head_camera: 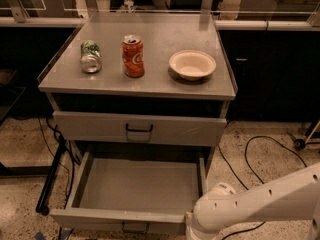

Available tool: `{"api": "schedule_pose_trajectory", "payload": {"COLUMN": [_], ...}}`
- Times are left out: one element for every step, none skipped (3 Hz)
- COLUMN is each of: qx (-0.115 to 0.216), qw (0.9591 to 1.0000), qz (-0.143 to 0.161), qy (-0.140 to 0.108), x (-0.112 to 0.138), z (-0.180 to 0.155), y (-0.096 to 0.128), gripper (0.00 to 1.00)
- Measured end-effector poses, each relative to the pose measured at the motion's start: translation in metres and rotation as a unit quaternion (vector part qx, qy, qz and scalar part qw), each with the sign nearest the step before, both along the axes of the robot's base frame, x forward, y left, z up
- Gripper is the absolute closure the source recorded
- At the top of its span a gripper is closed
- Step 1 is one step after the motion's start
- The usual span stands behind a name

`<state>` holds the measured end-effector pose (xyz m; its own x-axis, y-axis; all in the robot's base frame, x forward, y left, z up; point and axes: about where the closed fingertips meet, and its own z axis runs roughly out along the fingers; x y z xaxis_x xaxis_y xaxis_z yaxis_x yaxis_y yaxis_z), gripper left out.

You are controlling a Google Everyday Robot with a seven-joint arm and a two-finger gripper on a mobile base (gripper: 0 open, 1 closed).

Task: Open middle drawer

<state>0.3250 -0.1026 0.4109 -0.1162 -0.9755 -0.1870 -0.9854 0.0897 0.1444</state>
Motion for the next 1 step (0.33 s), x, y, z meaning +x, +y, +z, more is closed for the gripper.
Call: {"api": "schedule_pose_trajectory", "payload": {"qx": [0.000], "qw": [1.0000], "qz": [0.000], "qy": [0.000], "x": [0.0000], "z": [0.0000], "y": [0.0000], "gripper": [0.00]}}
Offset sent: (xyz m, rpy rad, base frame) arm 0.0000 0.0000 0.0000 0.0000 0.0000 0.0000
